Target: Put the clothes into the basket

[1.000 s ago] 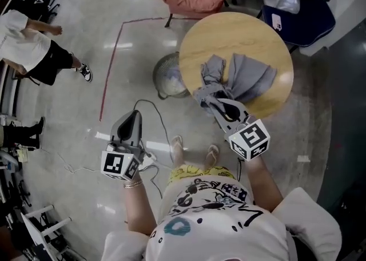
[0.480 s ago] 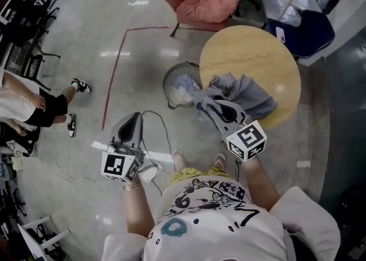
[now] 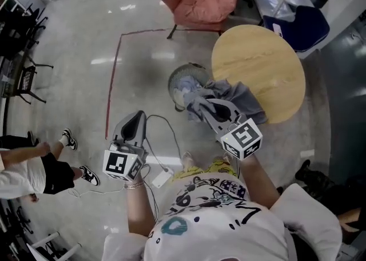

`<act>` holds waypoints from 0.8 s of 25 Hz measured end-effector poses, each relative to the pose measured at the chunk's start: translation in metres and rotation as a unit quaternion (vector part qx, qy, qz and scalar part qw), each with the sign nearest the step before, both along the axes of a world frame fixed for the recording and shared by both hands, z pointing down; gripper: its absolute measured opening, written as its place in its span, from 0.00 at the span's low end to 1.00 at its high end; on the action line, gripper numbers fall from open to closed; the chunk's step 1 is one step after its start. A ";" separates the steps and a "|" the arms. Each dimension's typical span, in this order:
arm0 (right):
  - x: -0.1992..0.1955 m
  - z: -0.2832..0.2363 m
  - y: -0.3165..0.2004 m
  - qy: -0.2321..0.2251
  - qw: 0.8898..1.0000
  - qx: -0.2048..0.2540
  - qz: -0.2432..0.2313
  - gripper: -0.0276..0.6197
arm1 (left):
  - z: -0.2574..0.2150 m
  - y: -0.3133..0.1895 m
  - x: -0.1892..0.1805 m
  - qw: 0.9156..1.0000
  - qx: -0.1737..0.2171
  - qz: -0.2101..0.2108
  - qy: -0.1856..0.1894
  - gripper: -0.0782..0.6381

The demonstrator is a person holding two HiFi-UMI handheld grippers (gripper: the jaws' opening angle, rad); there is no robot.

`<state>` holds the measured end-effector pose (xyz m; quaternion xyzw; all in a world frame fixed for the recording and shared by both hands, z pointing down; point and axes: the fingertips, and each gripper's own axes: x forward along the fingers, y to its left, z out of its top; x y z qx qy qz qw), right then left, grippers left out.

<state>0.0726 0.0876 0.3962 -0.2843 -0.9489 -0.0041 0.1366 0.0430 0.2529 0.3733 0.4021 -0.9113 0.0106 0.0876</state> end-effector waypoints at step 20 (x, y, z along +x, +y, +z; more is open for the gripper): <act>-0.130 -0.039 0.052 -0.074 0.995 -0.043 -0.058 0.11 | 0.021 0.046 -0.118 0.999 0.000 -0.047 0.022 0.12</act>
